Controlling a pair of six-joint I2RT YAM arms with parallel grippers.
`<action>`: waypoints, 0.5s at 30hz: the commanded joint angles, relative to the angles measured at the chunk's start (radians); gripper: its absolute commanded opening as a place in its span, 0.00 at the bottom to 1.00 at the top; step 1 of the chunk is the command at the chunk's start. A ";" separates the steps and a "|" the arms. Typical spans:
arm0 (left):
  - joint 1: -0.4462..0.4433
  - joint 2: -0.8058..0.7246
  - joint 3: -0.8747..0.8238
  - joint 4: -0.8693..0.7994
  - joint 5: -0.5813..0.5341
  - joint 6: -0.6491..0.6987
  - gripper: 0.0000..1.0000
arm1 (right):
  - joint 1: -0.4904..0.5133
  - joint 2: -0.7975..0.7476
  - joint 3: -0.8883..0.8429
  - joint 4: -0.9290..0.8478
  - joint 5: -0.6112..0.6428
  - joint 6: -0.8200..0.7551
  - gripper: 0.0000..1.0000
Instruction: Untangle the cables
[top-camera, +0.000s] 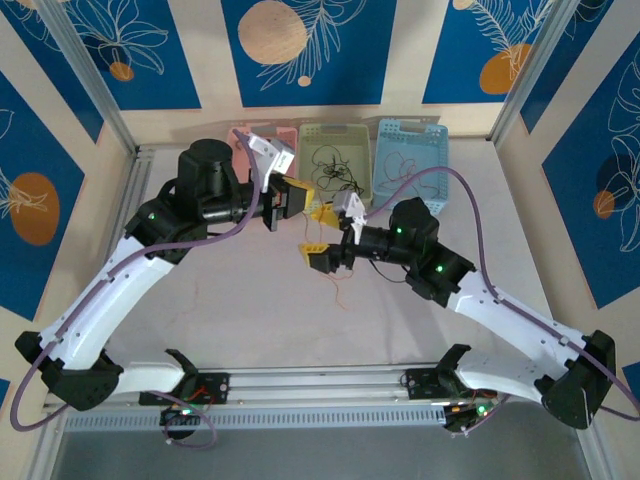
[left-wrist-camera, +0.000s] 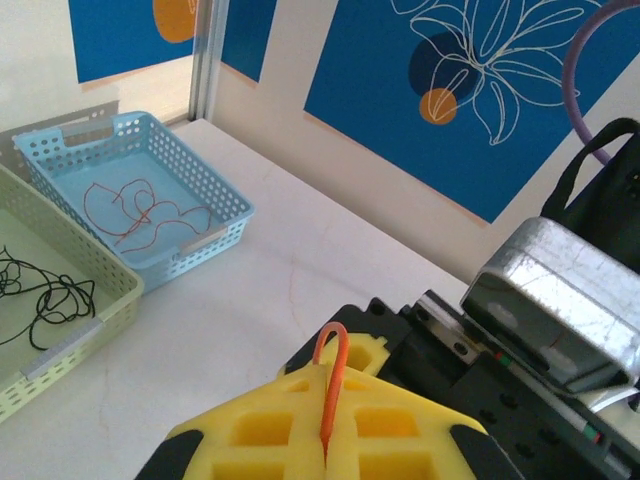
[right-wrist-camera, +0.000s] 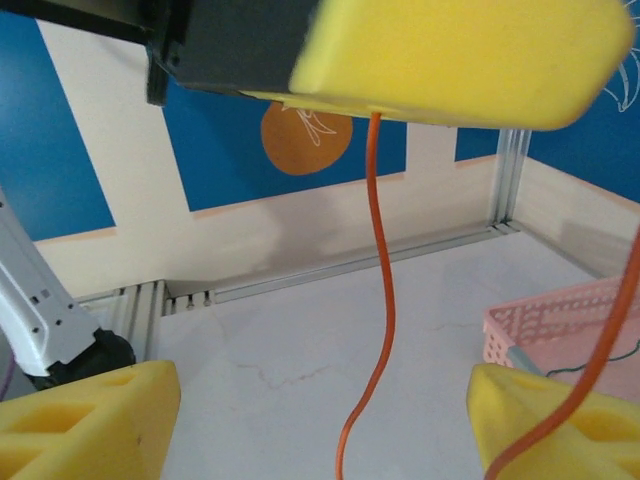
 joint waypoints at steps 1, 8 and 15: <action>-0.018 0.008 0.004 0.035 -0.001 -0.020 0.00 | 0.037 0.029 0.030 0.038 0.061 -0.068 0.75; -0.019 0.005 -0.001 0.026 -0.020 -0.017 0.00 | 0.067 0.052 0.039 0.066 0.127 -0.086 0.60; -0.019 -0.003 -0.022 0.032 -0.028 -0.021 0.00 | 0.072 0.050 0.031 0.052 0.157 -0.065 0.13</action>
